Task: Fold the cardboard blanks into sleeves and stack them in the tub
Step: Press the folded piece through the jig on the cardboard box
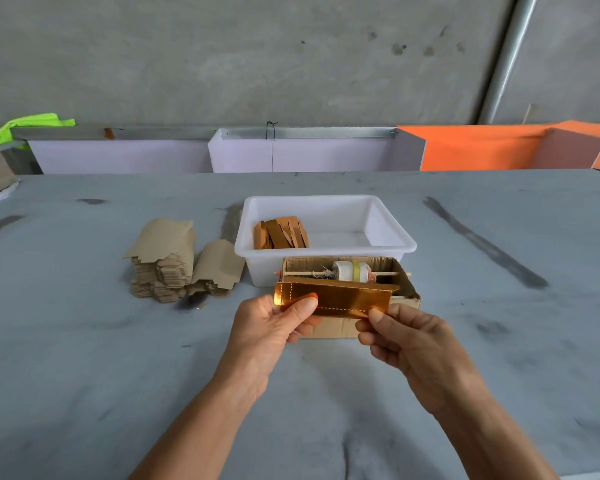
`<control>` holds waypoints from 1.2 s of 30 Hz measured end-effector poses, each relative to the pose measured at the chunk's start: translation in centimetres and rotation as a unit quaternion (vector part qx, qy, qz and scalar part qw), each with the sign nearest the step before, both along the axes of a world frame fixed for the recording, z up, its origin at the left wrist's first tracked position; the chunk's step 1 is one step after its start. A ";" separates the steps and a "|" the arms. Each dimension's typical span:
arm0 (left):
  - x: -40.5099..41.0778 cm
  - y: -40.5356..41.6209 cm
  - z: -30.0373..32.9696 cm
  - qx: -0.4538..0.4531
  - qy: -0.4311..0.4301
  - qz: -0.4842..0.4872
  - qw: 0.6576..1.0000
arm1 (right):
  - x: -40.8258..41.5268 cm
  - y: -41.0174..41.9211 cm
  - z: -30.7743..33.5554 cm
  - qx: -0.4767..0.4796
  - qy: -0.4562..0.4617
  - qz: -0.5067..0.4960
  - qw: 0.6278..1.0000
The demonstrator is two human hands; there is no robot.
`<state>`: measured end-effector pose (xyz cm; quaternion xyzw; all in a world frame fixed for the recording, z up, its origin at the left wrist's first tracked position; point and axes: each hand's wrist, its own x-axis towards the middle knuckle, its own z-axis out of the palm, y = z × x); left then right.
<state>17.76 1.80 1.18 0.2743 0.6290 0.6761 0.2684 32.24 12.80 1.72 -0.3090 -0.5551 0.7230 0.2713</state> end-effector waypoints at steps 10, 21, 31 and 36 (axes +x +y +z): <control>-0.1 -0.1 -0.1 0.002 -0.027 0.034 0.999 | -0.4 -0.1 -0.5 -0.036 0.029 -0.003 0.999; 1.2 0.8 -0.8 0.092 -0.003 0.065 0.994 | -1.8 -1.1 -1.2 0.019 0.040 -0.142 0.989; 2.6 2.1 -1.8 0.135 -0.041 0.142 0.980 | -2.6 -1.4 -1.7 0.015 0.098 -0.176 0.979; 3.0 2.4 -1.8 0.123 -0.045 0.139 0.982 | -2.9 -2.2 -2.2 -0.039 0.114 -0.141 0.983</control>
